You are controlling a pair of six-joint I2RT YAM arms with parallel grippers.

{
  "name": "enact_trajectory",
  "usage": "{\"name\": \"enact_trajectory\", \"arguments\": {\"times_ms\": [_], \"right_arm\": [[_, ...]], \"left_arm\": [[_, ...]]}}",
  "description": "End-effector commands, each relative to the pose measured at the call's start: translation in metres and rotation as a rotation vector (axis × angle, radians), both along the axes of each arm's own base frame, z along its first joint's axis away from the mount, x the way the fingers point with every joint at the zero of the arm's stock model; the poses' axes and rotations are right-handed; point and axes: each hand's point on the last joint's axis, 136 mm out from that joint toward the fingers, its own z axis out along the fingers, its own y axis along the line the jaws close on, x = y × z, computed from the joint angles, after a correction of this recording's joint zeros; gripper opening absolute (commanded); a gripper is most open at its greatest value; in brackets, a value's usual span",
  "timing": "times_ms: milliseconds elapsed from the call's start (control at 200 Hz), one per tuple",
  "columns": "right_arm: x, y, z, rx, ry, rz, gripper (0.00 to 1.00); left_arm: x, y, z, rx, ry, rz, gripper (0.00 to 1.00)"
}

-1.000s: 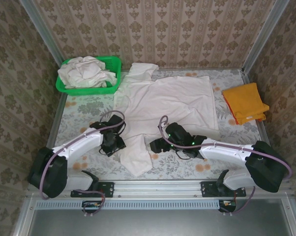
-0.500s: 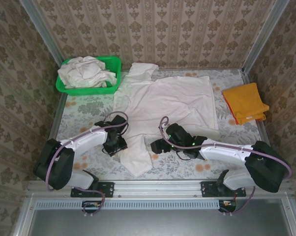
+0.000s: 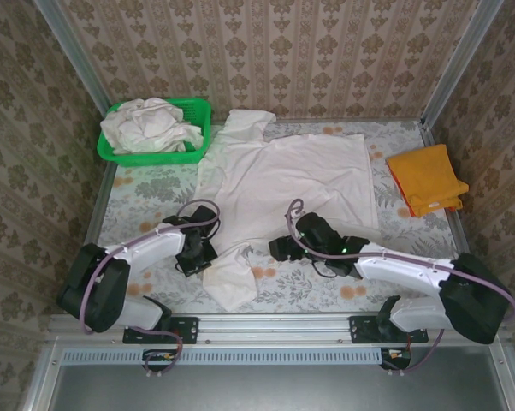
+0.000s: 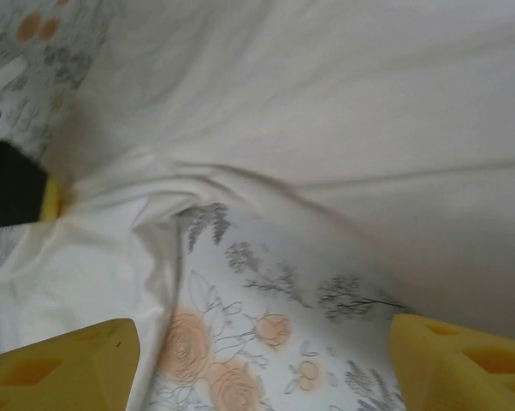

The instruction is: Fold and stack the t-shirts

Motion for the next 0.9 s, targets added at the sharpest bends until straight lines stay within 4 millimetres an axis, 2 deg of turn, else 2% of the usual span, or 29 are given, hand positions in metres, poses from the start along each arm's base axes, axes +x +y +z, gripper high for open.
{"name": "enact_trajectory", "arguments": {"times_ms": [0, 115, 170, 225, 295, 440, 515, 700, 895], "right_arm": [[0.012, -0.071, -0.005, -0.108, 0.005, -0.28, 0.76], [0.008, -0.149, -0.02, -0.184, 0.1, -0.54, 0.75], [0.001, -0.182, -0.029, -0.186, 0.16, -0.666, 0.74], [-0.008, -0.209, -0.035, -0.159, 0.21, -0.785, 0.72], [-0.018, -0.23, -0.042, -0.084, 0.262, -0.897, 0.69], [-0.033, -0.252, -0.063, 0.033, 0.364, -1.029, 0.62], [-0.034, -0.259, -0.07, 0.052, 0.406, -1.07, 0.54], [-0.011, -0.267, -0.073, 0.086, 0.393, -1.067, 0.39], [0.003, -0.277, -0.076, 0.017, 0.414, -1.066, 0.27]], "left_arm": [[0.002, -0.009, -0.01, -0.056, -0.028, -0.006, 0.0], [0.007, -0.013, -0.006, -0.086, -0.066, -0.006, 0.0], [0.008, -0.014, -0.004, -0.092, -0.075, -0.009, 0.0], [0.01, -0.016, -0.002, -0.104, -0.086, -0.011, 0.0], [0.012, -0.017, -0.001, -0.115, -0.095, -0.012, 0.0], [0.013, -0.017, 0.0, -0.113, -0.104, -0.014, 0.0], [0.014, -0.016, -0.001, -0.113, -0.107, -0.013, 0.0], [0.014, -0.016, -0.003, -0.117, -0.102, -0.014, 0.0], [0.012, -0.016, -0.004, -0.123, -0.099, -0.012, 0.0]]}}
